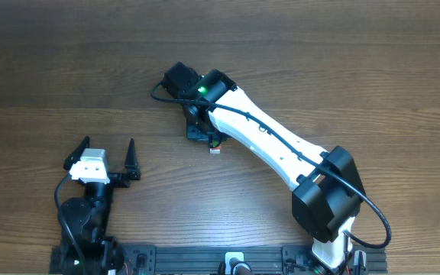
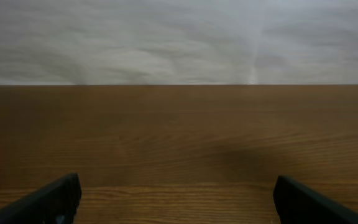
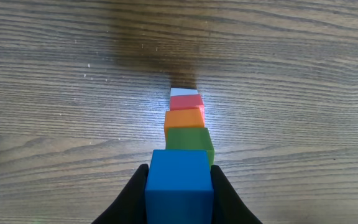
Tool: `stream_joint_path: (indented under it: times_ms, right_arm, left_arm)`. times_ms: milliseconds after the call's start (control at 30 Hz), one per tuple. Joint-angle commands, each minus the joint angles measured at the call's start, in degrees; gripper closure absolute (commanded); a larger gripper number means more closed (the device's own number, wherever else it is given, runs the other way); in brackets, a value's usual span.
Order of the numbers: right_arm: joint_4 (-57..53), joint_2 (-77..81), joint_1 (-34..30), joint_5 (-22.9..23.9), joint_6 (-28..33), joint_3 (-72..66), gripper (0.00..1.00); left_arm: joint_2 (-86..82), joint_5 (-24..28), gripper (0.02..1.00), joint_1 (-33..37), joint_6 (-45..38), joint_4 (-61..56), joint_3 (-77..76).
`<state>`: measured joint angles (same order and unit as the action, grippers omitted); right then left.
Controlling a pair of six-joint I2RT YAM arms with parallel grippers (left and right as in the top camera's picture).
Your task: Stack Cubes
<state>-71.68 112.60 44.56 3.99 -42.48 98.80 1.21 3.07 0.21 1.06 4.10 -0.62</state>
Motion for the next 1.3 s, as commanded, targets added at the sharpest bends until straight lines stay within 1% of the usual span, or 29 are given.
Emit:
stream_joint_path:
  times_ms: [33,533,733,767,800,867,1000,1067,1100,1133,1167,1233,1300]
  right_arm:
    - [0.04,0.98,0.09,-0.07,-0.74,-0.37,0.991]
    - [0.17,0.98,-0.5,-0.02,-0.81,-1.81,0.996]
    - [0.37,0.98,-0.63,-0.04,-0.79,-1.84,0.989]
    - [0.39,0.98,-0.63,-0.04,-0.81,-1.86,0.974]
    - [0.37,0.98,-0.63,-0.04,-0.81,-1.86,0.925]
    - [0.39,0.98,-0.63,-0.04,-0.79,-1.86,0.757]
    - [0.44,0.98,-0.63,-0.07,-0.81,-1.88,0.467]
    - [0.55,0.98,-0.59,-0.07,-0.79,-1.88,0.34]
    - [0.57,0.98,-0.59,-0.07,-0.79,-1.88,0.292]
    - [0.63,0.98,-0.59,-0.07,-0.79,-1.88,0.172]
    - [0.68,0.98,-0.59,-0.07,-0.79,-1.88,0.13]
    - [0.79,0.98,-0.59,-0.07,-0.79,-1.88,0.009]
    - [1.01,0.98,-0.59,-0.07,-0.76,-1.88,0.007]
  left_arm:
    - [-0.46,0.52,0.018,0.39,-0.63,0.11,0.28]
    - [-0.46,0.52,0.018,0.39,-0.63,0.11,0.28]
    - [-0.46,0.52,0.018,0.39,-0.63,0.11,0.28]
    - [-0.46,0.52,0.018,0.39,-0.63,0.11,0.28]
    - [-0.46,0.52,0.02,0.39,-0.63,0.11,0.28]
    - [-0.46,0.52,0.02,0.39,-0.63,0.11,0.28]
    - [-0.46,0.52,0.018,0.39,-0.63,0.11,0.28]
    - [-0.46,0.52,0.018,0.39,-0.63,0.11,0.28]
    - [-0.46,0.52,0.018,0.39,-0.63,0.11,0.28]
    - [-0.46,0.52,0.018,0.39,-0.63,0.11,0.28]
    - [-0.46,0.52,0.018,0.39,-0.63,0.11,0.28]
    - [-0.46,0.52,0.018,0.39,-0.63,0.11,0.28]
    - [-0.46,0.52,0.018,0.39,-0.63,0.11,0.28]
